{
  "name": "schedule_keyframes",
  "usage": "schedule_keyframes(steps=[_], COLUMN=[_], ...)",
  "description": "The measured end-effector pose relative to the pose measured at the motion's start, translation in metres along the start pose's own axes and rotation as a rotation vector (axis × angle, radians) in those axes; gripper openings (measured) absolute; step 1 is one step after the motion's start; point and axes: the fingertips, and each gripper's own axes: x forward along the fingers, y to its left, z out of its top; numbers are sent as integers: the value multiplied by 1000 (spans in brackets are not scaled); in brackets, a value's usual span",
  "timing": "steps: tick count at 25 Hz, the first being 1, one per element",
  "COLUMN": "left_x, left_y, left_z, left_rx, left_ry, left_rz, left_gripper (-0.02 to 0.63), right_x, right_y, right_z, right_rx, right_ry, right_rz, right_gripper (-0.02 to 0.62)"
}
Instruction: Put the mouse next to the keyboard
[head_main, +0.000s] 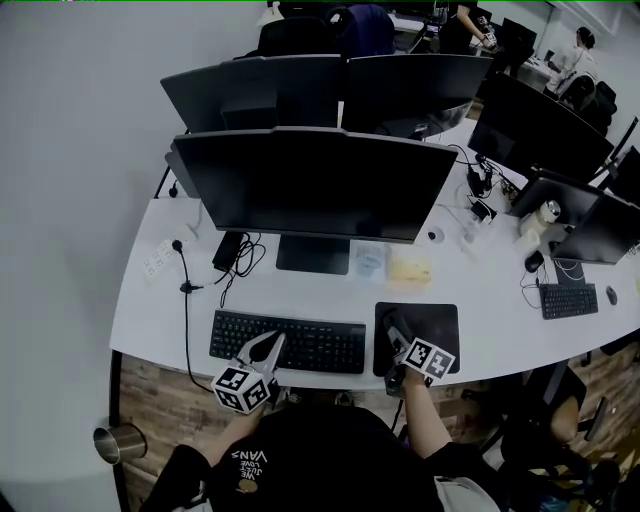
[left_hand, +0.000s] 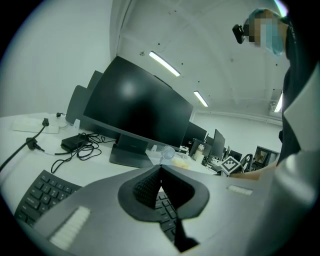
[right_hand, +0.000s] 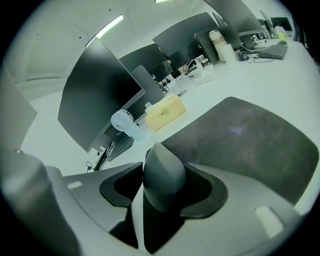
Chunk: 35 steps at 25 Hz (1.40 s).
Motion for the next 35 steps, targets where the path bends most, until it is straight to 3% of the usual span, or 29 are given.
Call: schedule_keyframes(steps=[12, 20, 27, 35], left_x=[12, 17, 12, 3], left_y=[-10, -11, -3, 11], left_z=[-5, -5, 4, 15], left_rx=[6, 10, 25, 47], left_ry=[35, 52, 50, 55], left_rz=[-56, -101, -135, -203], left_gripper=[2, 2, 2, 2], right_x=[-20, -31, -50, -71], right_y=[-18, -15, 4, 53], right_z=[2, -5, 4, 5], right_rx=[-68, -58, -180, -176], right_ry=[-26, -54, -129, -264], right_rz=[-106, -112, -198, -148], right_gripper=[279, 279, 279, 272])
